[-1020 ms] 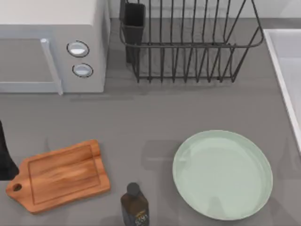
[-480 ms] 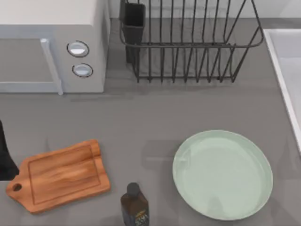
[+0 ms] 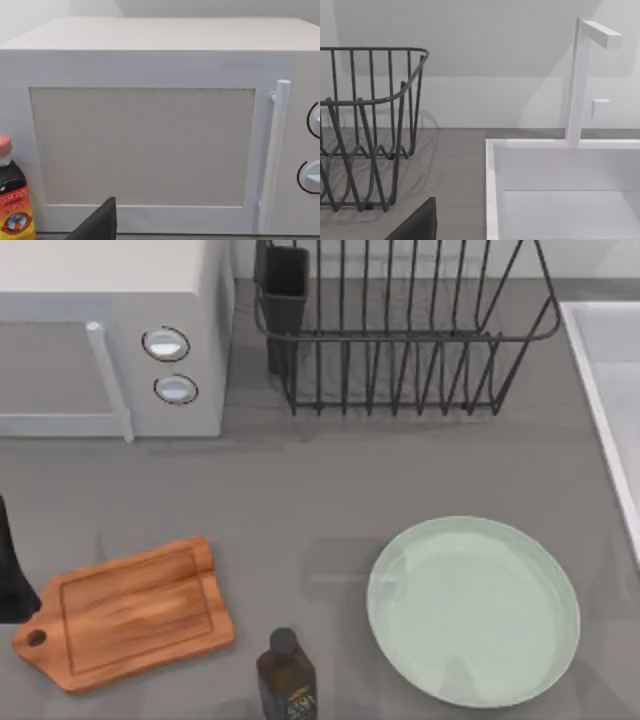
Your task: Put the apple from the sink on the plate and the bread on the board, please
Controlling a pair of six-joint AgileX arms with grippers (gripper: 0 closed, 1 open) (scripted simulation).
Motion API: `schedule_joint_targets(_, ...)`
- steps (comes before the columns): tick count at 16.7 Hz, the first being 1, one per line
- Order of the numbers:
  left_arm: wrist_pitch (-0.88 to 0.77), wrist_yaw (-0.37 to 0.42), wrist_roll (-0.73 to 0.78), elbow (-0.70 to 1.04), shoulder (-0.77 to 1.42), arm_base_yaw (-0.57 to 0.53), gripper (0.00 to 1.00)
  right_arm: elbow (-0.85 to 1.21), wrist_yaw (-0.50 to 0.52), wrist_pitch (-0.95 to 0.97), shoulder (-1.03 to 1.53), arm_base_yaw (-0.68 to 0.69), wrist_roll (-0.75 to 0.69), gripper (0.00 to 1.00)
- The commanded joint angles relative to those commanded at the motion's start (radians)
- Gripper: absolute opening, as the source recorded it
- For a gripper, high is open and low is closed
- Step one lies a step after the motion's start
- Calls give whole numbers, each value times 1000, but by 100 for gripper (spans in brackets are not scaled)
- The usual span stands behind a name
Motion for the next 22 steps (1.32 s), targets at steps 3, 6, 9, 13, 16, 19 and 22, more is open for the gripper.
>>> schedule_joint_targets(3,0,0,0,0,0,0,100,0,0,0,0,0,0,100)
schedule_joint_targets(6,0,0,0,0,0,0,100,29,0,-19,30,-6,-6,100)
schedule_joint_targets(9,0,0,0,0,0,0,100,141,0,-94,156,-31,-29,100)
schedule_joint_targets(13,0,0,0,0,0,0,100,386,1,-256,460,-83,-79,100)
schedule_joint_targets(16,0,0,0,0,0,0,100,613,1,-406,759,-132,-125,100)
schedule_joint_targets(19,0,0,0,0,0,0,100,855,1,-565,1085,-184,-174,100)
schedule_joint_targets(22,0,0,0,0,0,0,100,1092,2,-720,1411,-235,-222,100)
